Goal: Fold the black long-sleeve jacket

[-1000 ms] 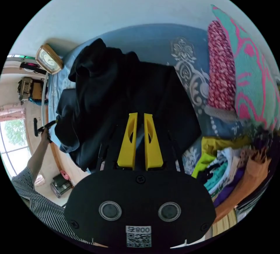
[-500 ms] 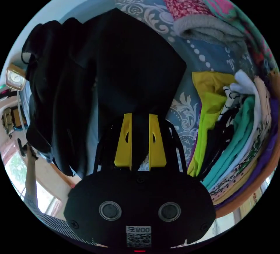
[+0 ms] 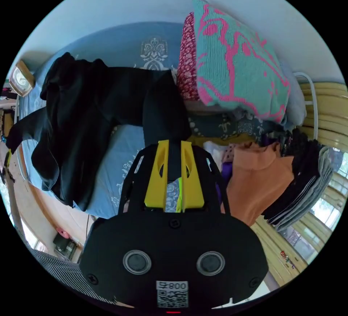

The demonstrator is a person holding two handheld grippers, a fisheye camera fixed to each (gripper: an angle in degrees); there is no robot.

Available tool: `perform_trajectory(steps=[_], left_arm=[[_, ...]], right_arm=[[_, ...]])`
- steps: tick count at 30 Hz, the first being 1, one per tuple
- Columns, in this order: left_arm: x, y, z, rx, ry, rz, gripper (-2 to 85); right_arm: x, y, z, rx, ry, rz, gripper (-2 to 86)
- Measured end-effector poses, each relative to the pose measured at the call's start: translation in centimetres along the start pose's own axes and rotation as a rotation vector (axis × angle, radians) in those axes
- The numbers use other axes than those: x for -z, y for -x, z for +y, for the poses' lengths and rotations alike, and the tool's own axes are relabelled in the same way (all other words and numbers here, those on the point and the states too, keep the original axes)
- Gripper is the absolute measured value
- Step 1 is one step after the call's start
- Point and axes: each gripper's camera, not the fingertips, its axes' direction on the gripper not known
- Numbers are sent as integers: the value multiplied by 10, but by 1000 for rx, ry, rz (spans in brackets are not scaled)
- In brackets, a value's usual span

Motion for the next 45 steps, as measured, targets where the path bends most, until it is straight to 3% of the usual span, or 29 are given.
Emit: perform_trajectory(steps=[4, 6, 11, 18, 22, 26, 33, 40, 43, 45], left_arm=[[-82, -26, 65, -83, 243, 240, 134], [-112, -36, 85, -120, 360, 253, 137], [-162, -47, 100, -132, 512, 200, 141], [-192, -78, 95, -240, 575, 15, 114], [-202, -87, 100, -245, 588, 9, 102], [-210, -89, 105, -208, 581, 17, 99], [-223, -88, 119, -110, 569, 33, 88], [-234, -99, 134, -102, 591, -48, 69], [-233, -102, 142, -106, 591, -78, 57], [-233, -102, 146, -114, 591, -82, 53]], right_arm=[[-51, 50, 58, 56, 92, -305, 103], [-95, 104, 94, 122, 221, -532, 101], [-157, 186, 138, 109, 377, -745, 101], [-154, 208, 164, 120, 407, -661, 101], [-115, 208, 171, 165, 330, -592, 87], [-48, 164, 171, 151, 121, -282, 94], [-43, 192, 172, 282, 151, -46, 86], [0, 180, 183, 324, 162, -165, 31], [78, 143, 176, 349, 73, -231, 23], [162, 85, 159, 313, -43, -42, 24]])
